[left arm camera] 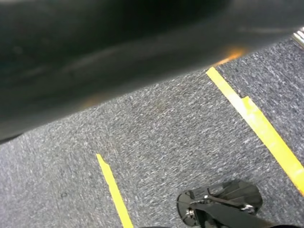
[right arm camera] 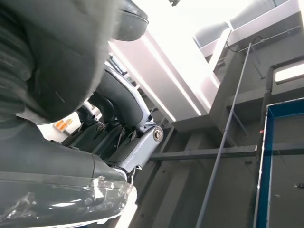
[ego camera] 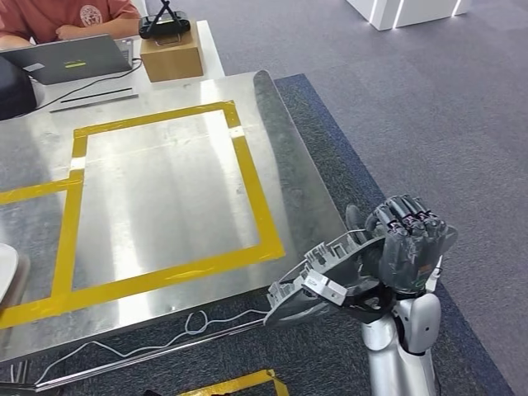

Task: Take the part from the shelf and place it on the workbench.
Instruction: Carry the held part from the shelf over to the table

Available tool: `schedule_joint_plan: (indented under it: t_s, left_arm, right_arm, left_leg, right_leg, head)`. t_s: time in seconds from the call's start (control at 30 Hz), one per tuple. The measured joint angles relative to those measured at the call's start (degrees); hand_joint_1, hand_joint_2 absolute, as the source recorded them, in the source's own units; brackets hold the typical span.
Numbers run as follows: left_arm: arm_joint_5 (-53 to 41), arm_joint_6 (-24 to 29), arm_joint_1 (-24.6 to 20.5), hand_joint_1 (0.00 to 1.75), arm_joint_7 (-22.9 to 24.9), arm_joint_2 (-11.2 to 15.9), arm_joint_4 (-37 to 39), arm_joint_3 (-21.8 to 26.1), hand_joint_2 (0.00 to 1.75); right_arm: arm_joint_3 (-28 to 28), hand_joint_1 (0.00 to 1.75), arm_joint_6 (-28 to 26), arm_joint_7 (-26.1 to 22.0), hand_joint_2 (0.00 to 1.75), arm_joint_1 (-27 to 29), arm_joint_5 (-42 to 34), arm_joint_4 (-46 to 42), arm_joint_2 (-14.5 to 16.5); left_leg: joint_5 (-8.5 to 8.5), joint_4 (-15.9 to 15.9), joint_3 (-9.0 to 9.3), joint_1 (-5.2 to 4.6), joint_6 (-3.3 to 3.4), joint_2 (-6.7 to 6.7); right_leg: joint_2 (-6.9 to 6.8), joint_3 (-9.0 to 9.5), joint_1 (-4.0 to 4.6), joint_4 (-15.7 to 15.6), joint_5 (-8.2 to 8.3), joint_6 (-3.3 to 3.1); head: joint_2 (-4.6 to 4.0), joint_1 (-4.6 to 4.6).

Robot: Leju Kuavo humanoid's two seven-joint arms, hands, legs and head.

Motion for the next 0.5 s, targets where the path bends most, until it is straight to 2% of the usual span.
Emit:
schedule_joint_plan:
  t_s: [0.07, 0.1, 0.13, 0.23, 0.5]
  left_arm:
    - [0.0, 0.0, -0.1, 0.0, -0.1, 0.1, 0.0, 0.2, 0.0]
    - [0.0, 0.0, -0.2, 0.0, -0.1, 0.1, 0.0, 0.4, 0.0]
    - [0.0, 0.0, -0.2, 0.0, -0.1, 0.0, 0.0, 0.6, 0.0]
    - [0.0, 0.0, 0.0, 0.0, -0.1, 0.0, 0.0, 0.9, 0.0]
    - [0.0, 0.0, -0.1, 0.0, -0.1, 0.0, 0.0, 1.2, 0.0]
  right_arm:
    - [0.4, 1.75, 0.0, -0.1, 1.75, 0.0, -1.2, 0.3, 0.0]
    - [0.4, 1.75, 0.0, -0.2, 1.75, 0.0, -1.7, 0.5, 0.0]
    - [0.5, 1.75, 0.0, -0.3, 1.75, 0.0, -1.9, 0.6, 0.0]
    - [0.5, 1.75, 0.0, -0.4, 1.75, 0.0, -2.2, 1.1, 0.0]
    - [0.6, 1.75, 0.0, -0.8, 1.75, 0.0, -2.8, 1.7, 0.0]
  left_leg:
    - [2.33, -7.1, 3.76, -0.22, 0.44, 0.23]
    - [2.68, -9.2, 4.76, -0.3, 0.51, 0.32]
    - [2.46, -10.0, 5.03, -0.4, 0.49, 0.36]
    - [2.47, -10.3, 4.99, -0.54, 0.42, 0.3]
    - [2.39, -10.3, 4.98, -0.68, 1.15, 0.3]
  right_leg:
    - [-0.01, 0.07, 0.18, 0.1, -0.19, 0.34]
    - [-0.02, -0.02, 0.3, 0.2, -0.3, 0.48]
    - [-0.03, -0.14, 0.39, 0.2, -0.35, 0.49]
    - [-0.06, -0.13, 0.29, 0.0, -0.27, 0.39]
    - [-0.06, 0.16, 0.17, -0.7, 0.07, 1.01]
  head:
    - [0.0, 0.03]
    - [0.0, 0.08]
    - [0.0, 0.1]
    - [0.0, 0.13]
    - [0.0, 0.13]
